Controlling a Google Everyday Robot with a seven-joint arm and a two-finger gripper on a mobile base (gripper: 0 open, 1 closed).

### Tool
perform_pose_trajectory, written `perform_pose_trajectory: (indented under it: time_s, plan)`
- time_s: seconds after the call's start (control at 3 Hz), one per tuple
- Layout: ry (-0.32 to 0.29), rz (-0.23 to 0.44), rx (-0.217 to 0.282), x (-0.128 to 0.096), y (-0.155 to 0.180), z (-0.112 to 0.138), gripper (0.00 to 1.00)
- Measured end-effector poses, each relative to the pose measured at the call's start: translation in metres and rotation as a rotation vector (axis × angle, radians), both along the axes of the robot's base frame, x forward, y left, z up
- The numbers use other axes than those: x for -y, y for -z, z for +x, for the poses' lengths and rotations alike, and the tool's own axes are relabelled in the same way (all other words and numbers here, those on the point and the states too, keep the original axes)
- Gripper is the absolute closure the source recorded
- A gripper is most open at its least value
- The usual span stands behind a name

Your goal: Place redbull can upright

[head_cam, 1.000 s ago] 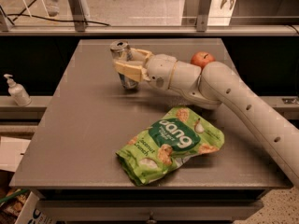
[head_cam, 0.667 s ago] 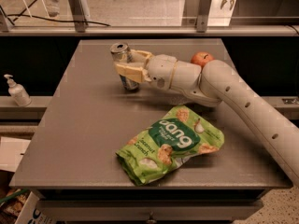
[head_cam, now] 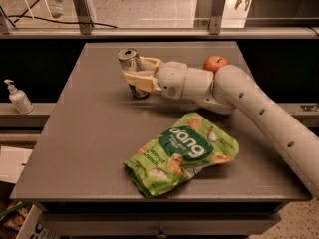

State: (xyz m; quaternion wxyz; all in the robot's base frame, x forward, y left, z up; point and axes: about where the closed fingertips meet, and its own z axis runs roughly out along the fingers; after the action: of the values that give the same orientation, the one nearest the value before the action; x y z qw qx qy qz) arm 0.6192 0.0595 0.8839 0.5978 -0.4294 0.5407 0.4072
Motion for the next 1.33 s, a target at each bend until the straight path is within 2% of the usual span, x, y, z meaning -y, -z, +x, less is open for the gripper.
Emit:
perform_pose_trajectory:
  time_s: [0.33, 1.0, 1.33]
  plan:
    - [0.000, 0.000, 0.000, 0.000, -0.002, 0.000, 0.82]
    - [0.000, 0.000, 0.000, 0.000, -0.002, 0.000, 0.36]
    - [0.013, -0.041, -0.003, 0.021, 0.000, -0.013, 0.12]
